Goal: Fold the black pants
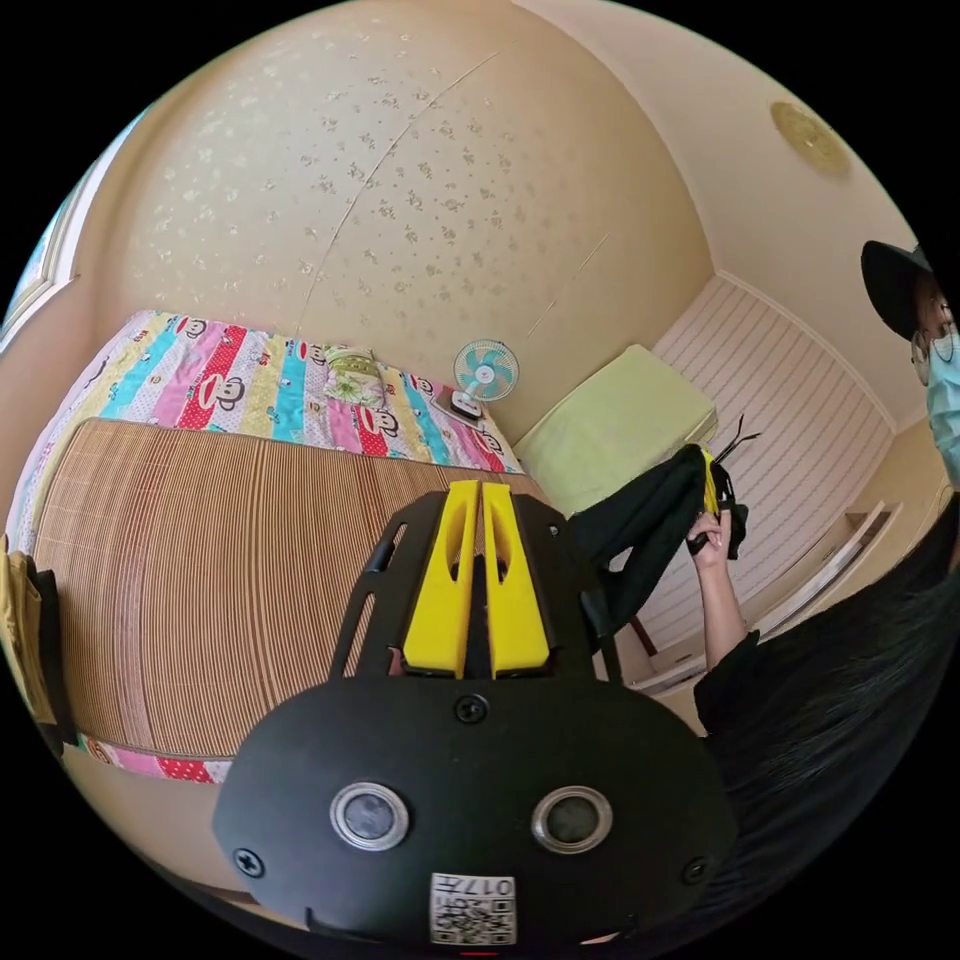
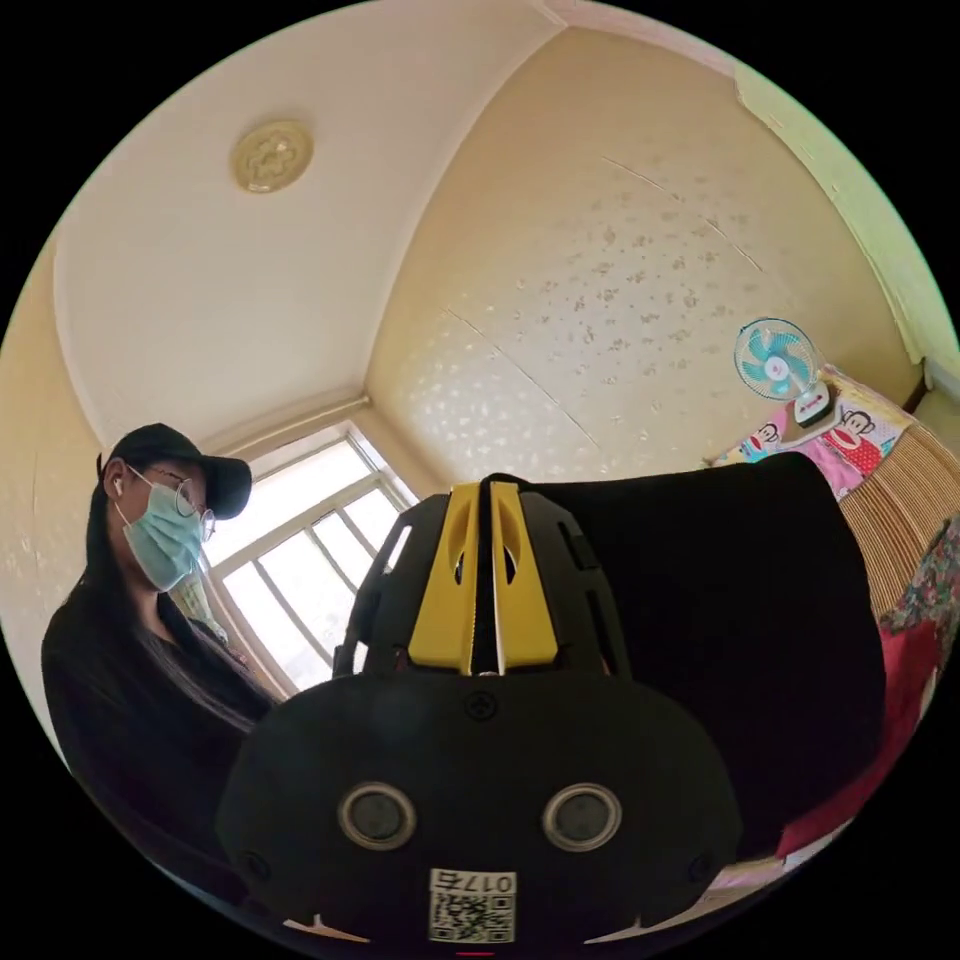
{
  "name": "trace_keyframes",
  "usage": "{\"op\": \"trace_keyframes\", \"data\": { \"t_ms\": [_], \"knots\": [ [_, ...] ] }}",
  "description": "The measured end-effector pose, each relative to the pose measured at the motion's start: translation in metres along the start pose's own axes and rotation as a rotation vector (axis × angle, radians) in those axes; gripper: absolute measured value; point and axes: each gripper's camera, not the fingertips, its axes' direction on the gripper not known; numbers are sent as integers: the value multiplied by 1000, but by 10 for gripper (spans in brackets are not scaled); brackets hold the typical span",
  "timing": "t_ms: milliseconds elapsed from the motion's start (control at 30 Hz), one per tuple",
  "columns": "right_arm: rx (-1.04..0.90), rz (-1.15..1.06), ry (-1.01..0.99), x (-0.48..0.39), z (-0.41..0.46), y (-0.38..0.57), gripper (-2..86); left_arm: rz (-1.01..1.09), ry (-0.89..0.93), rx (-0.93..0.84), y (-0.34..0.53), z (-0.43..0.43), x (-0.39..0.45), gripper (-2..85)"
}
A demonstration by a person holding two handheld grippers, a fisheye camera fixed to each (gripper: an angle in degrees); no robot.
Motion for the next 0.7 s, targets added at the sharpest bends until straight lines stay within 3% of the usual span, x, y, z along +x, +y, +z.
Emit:
{"op": "trace_keyframes", "data": {
  "t_ms": [100, 167, 233, 267, 367, 433, 500, 567, 700],
  "knots": [
    [65, 135, 395, 41, -34, 41, 22, -42, 36, -5, 2, -2, -12, -10],
    [-159, 244, 967, 105, -31, 61, 21, -52, 50, -12, 3, -2, -16, -10],
    [-376, 290, 1264, 156, -12, 79, 21, -54, 50, -23, 4, -2, -18, -10],
    [-450, 244, 1313, 169, 3, 87, 22, -55, 43, -32, 4, -1, -18, -10],
    [-466, 25, 1333, 139, 58, 76, 48, -63, 33, -55, 2, 2, -15, -10],
    [-490, -184, 1179, 105, 105, 71, 89, -55, 24, -66, 2, 4, -9, -10],
    [-655, -311, 959, 91, 163, 75, 113, -33, 7, -90, 2, 8, 0, -10],
    [-943, -358, 745, 100, 245, 100, 134, -25, 9, -114, 3, 12, 6, -10],
    [-1276, -502, 732, 125, 355, 174, 137, -27, 20, -127, 7, 6, 14, -10]
  ]
}}
